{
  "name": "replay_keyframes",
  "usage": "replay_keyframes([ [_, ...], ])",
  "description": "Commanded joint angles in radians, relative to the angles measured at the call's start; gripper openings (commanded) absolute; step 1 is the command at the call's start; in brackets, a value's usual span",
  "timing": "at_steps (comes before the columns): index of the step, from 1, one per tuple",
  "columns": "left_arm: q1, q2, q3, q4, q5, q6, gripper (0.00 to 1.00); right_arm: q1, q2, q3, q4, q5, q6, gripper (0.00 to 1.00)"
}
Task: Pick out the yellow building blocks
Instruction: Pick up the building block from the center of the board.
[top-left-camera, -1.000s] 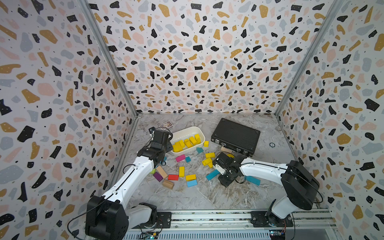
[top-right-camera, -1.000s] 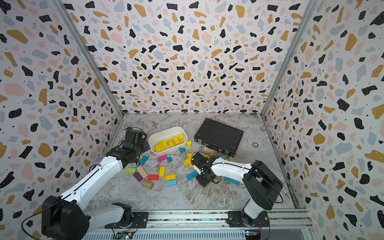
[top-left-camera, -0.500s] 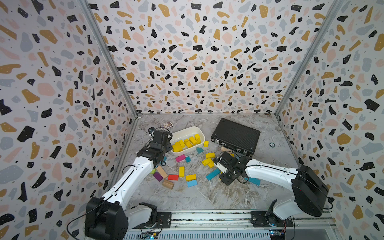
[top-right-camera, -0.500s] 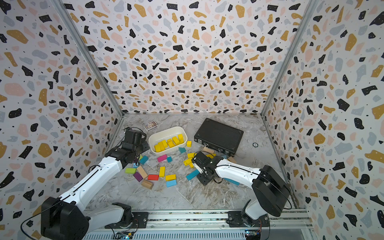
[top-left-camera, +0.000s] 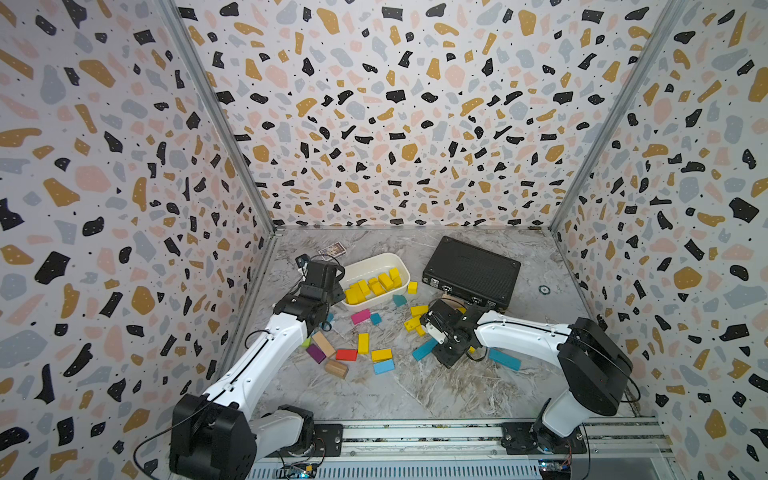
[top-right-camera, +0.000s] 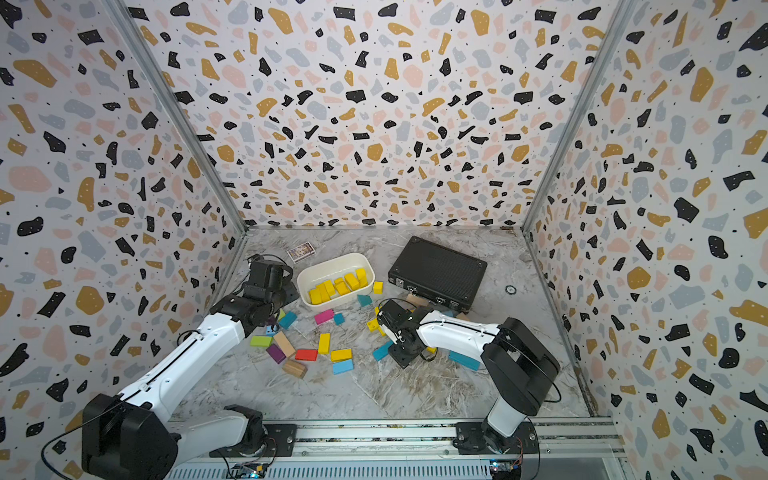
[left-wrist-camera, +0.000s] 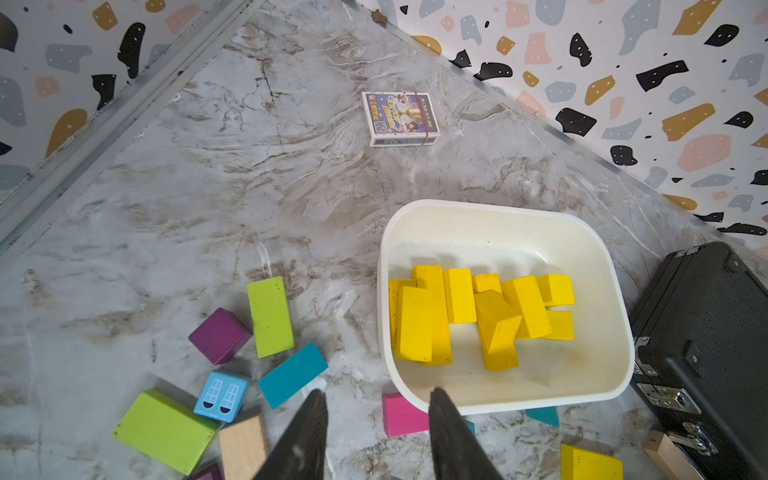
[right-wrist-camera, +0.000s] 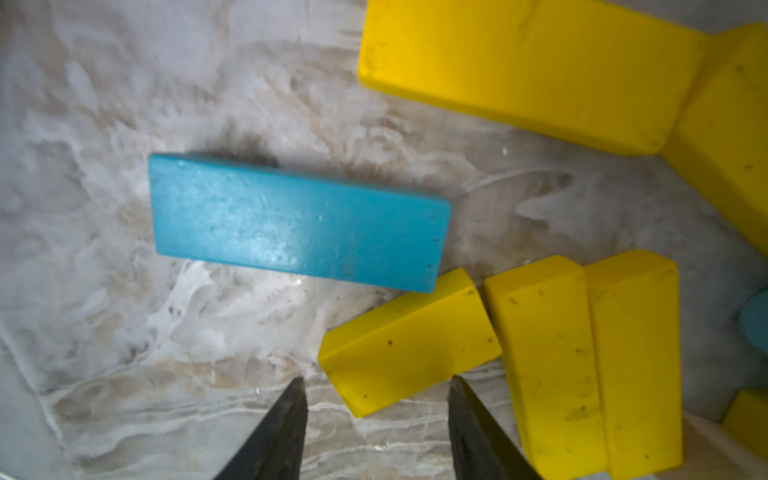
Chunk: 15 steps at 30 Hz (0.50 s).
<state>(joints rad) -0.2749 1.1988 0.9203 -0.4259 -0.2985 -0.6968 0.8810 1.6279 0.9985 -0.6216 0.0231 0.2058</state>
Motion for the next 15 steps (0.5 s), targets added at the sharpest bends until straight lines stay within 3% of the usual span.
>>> replay_keyframes([
  [1, 0.003, -0.020, -0.010, 0.010, -0.024, -0.007, 0.42, -0.001, -0.027, 0.026, -0.024, 0.022, 0.174, 0.58],
  [7, 0.003, -0.024, -0.016, 0.015, -0.024, -0.008, 0.42, -0.001, 0.041, 0.091, -0.107, 0.100, 0.235, 0.60],
  [15, 0.002, -0.039, -0.017, 0.004, -0.027, -0.007, 0.42, -0.001, 0.118, 0.159, -0.129, 0.118, 0.221, 0.61],
])
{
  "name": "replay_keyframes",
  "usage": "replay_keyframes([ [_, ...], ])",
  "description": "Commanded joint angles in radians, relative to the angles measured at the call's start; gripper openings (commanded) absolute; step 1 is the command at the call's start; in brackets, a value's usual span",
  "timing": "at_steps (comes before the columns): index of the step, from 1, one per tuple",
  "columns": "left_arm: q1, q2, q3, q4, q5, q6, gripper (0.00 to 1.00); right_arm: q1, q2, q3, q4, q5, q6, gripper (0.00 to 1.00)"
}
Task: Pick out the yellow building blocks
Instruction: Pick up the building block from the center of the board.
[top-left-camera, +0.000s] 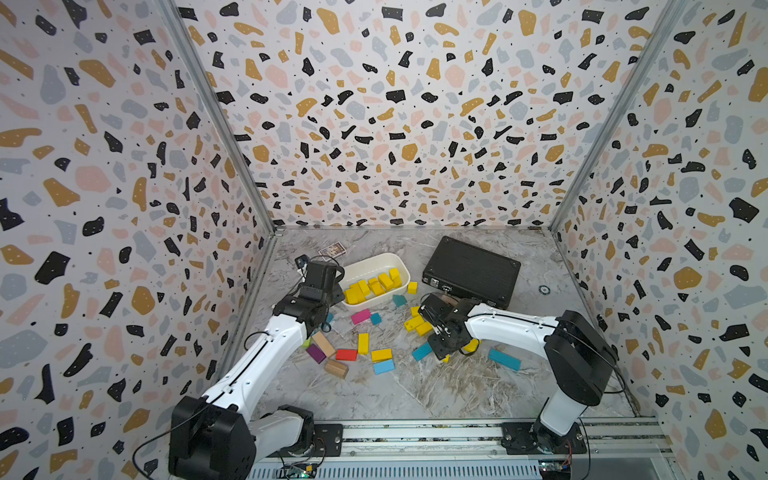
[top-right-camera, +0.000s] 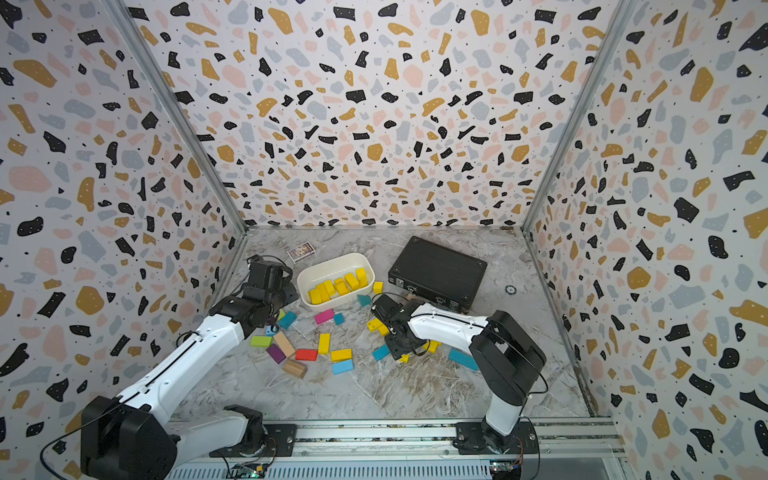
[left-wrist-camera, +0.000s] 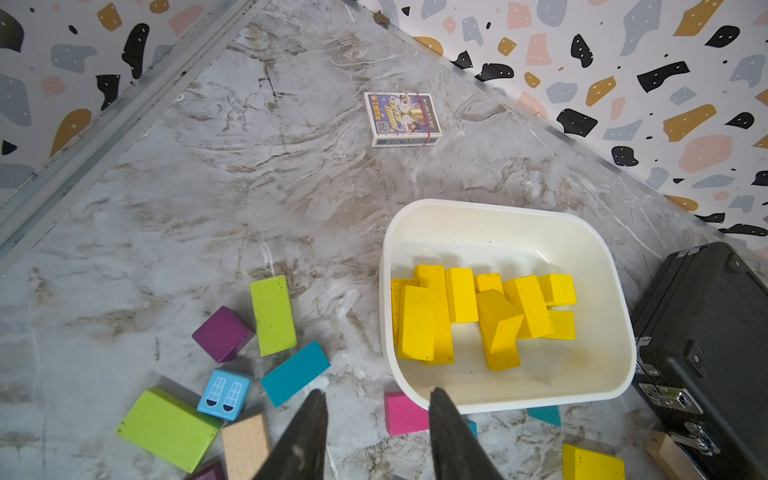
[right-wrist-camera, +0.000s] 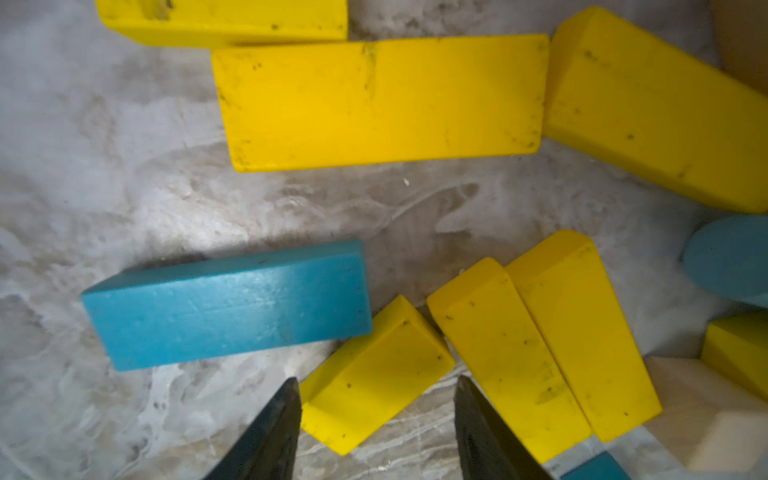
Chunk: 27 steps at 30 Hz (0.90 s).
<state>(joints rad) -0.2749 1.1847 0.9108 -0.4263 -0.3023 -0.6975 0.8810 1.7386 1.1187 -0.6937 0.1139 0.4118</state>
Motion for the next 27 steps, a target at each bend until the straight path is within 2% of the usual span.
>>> replay_keyframes([
  [1, 0.002, -0.025, -0.006, 0.005, -0.023, -0.006, 0.42, -0.001, 0.012, 0.040, -0.061, 0.027, 0.019, 0.60],
  [14, 0.002, 0.000, 0.007, 0.006, -0.014, -0.005, 0.42, 0.001, -0.022, -0.045, -0.078, 0.009, 0.020, 0.53],
  [18, 0.002, 0.004, 0.011, 0.005, -0.011, 0.001, 0.41, 0.001, 0.004, -0.034, -0.040, -0.012, 0.022, 0.47],
  [22, 0.002, -0.002, 0.009, 0.004, -0.017, 0.004, 0.42, 0.001, 0.025, -0.020, -0.044, -0.015, 0.014, 0.37],
  [27, 0.002, 0.000, 0.007, 0.008, -0.020, 0.007, 0.42, 0.001, -0.020, -0.033, -0.046, 0.000, 0.000, 0.25],
])
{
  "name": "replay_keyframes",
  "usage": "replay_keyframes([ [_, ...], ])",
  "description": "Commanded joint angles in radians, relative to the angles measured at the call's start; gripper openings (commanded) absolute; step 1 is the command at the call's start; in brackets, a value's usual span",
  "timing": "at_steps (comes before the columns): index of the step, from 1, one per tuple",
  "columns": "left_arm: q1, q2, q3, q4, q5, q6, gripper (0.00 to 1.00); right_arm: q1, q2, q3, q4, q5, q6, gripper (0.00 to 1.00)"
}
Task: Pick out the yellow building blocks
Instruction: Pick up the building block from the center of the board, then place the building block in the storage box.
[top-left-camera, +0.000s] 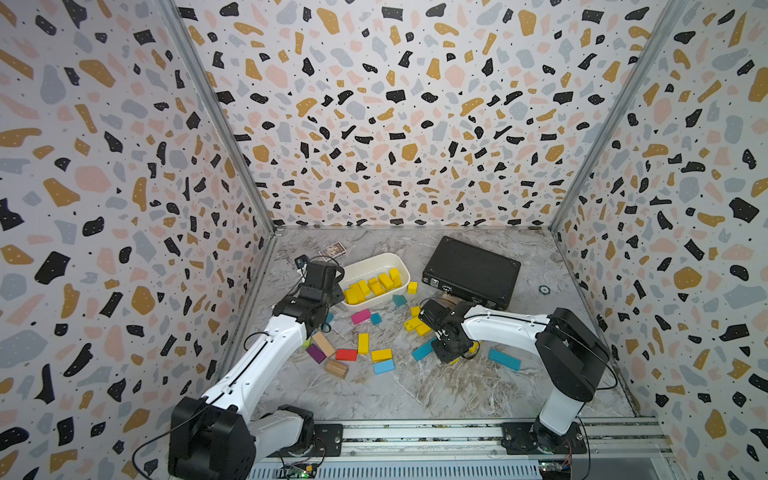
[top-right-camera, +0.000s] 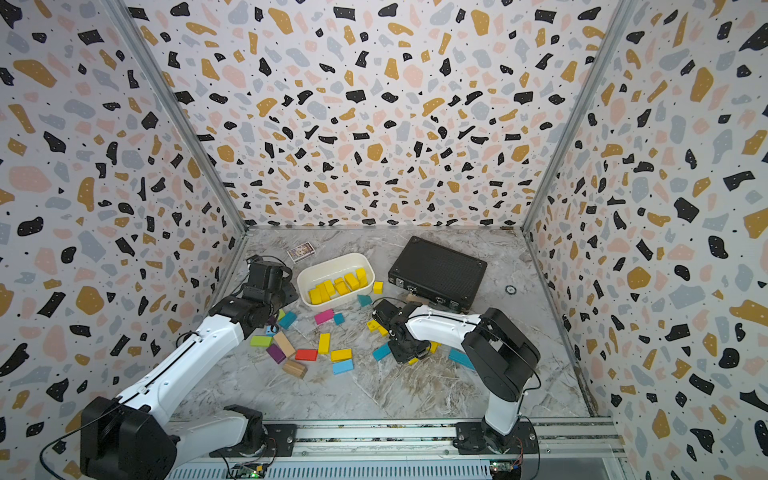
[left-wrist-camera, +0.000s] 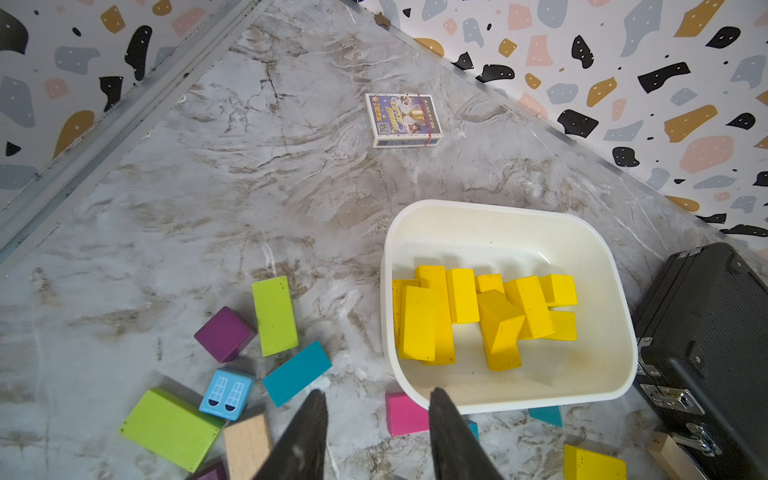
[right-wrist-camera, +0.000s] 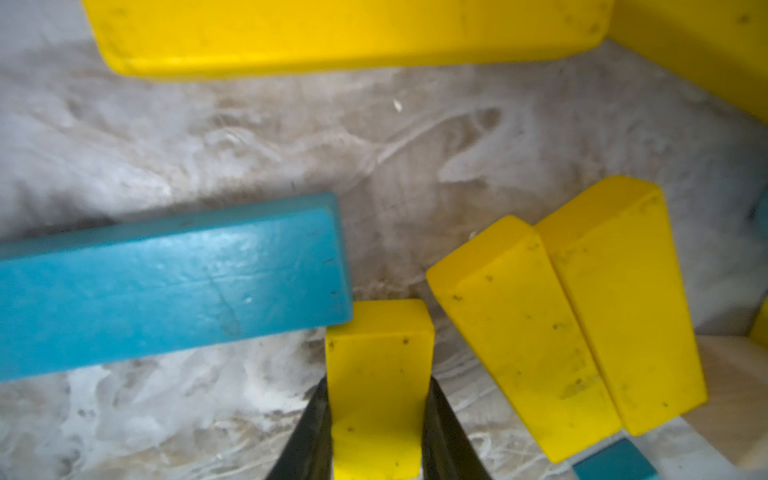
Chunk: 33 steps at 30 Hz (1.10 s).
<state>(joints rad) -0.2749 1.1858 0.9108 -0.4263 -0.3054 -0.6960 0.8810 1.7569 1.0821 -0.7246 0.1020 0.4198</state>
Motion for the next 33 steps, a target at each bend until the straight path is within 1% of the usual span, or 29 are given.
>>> replay_keyframes([
  [1, 0.003, -0.002, 0.007, 0.009, -0.017, 0.006, 0.42, 0.001, -0.052, 0.002, -0.019, 0.019, -0.010, 0.24],
  [7, 0.002, -0.002, -0.001, 0.015, -0.009, 0.021, 0.43, 0.001, -0.138, 0.049, 0.002, 0.068, -0.052, 0.22],
  [11, 0.002, 0.000, -0.007, 0.028, 0.019, 0.036, 0.45, -0.006, -0.117, 0.120, 0.135, 0.060, -0.107, 0.22],
  [13, 0.002, 0.003, -0.005, 0.027, 0.033, 0.046, 0.45, -0.013, -0.065, 0.200, 0.170, 0.056, -0.127, 0.22],
  [18, 0.003, 0.006, 0.008, -0.005, 0.047, 0.061, 0.46, -0.039, 0.120, 0.489, 0.175, 0.024, -0.164, 0.22],
  [24, 0.003, 0.006, 0.016, -0.044, 0.090, 0.072, 0.46, -0.073, 0.309, 0.749, 0.173, 0.012, -0.214, 0.22],
  [29, 0.002, 0.011, 0.011, -0.068, 0.117, 0.074, 0.46, -0.108, 0.402, 0.851, 0.232, -0.022, -0.222, 0.22],
  [33, 0.003, 0.033, 0.028, -0.121, 0.123, 0.082, 0.46, -0.114, 0.458, 0.887, 0.294, -0.031, -0.251, 0.23],
])
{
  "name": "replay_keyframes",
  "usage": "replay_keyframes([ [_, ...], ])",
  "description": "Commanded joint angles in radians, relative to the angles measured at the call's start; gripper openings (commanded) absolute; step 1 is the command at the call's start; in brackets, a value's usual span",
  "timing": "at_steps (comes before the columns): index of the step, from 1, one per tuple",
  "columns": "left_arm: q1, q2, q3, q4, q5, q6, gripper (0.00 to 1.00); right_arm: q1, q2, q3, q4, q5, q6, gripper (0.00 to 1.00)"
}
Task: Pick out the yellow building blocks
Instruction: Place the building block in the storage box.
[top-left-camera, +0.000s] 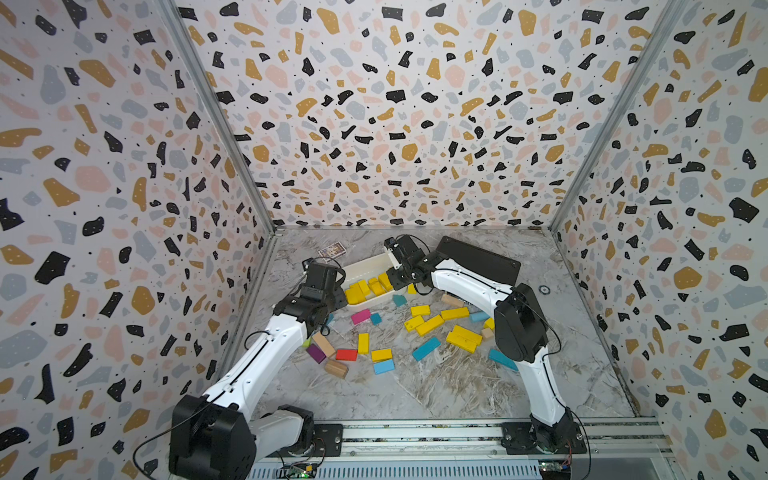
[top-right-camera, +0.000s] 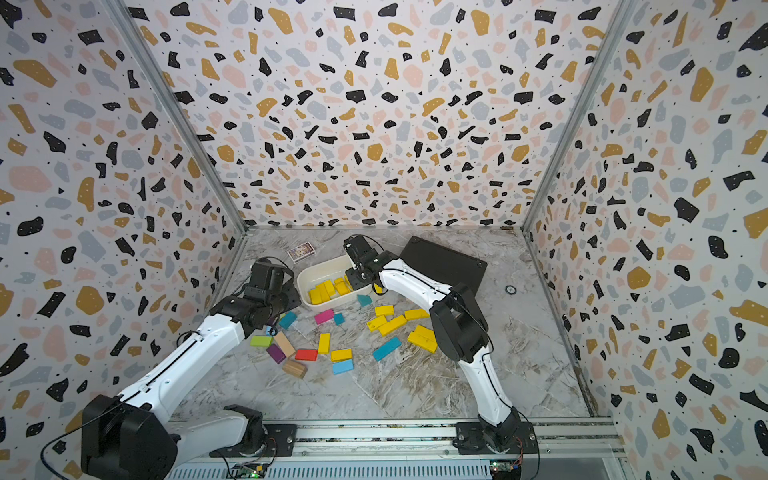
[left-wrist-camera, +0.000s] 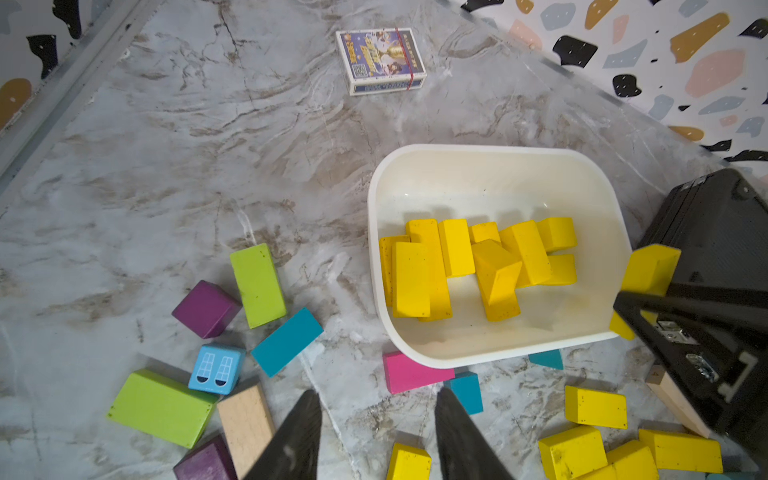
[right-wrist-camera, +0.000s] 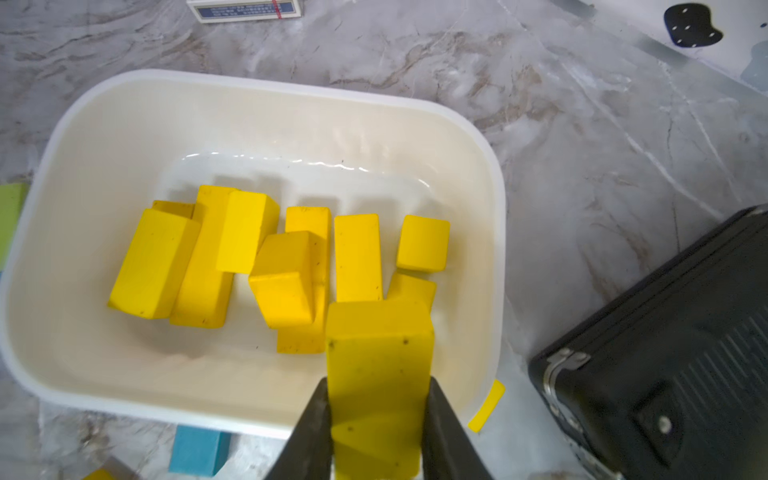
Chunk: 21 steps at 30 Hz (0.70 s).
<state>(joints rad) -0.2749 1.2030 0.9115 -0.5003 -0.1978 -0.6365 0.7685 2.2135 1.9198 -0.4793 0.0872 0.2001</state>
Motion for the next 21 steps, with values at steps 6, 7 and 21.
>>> replay_keyframes([
  [6, 0.001, 0.048, 0.049, -0.079, 0.080, 0.064, 0.47, -0.005, 0.108, 0.175, 0.001, -0.025, -0.059, 0.23],
  [7, 0.001, 0.055, 0.056, -0.087, 0.088, 0.073, 0.47, -0.005, 0.118, 0.186, -0.002, -0.029, -0.061, 0.23],
  [21, -0.012, 0.159, 0.115, -0.154, 0.169, 0.116, 0.47, -0.005, 0.159, 0.238, -0.029, -0.014, -0.044, 0.41],
])
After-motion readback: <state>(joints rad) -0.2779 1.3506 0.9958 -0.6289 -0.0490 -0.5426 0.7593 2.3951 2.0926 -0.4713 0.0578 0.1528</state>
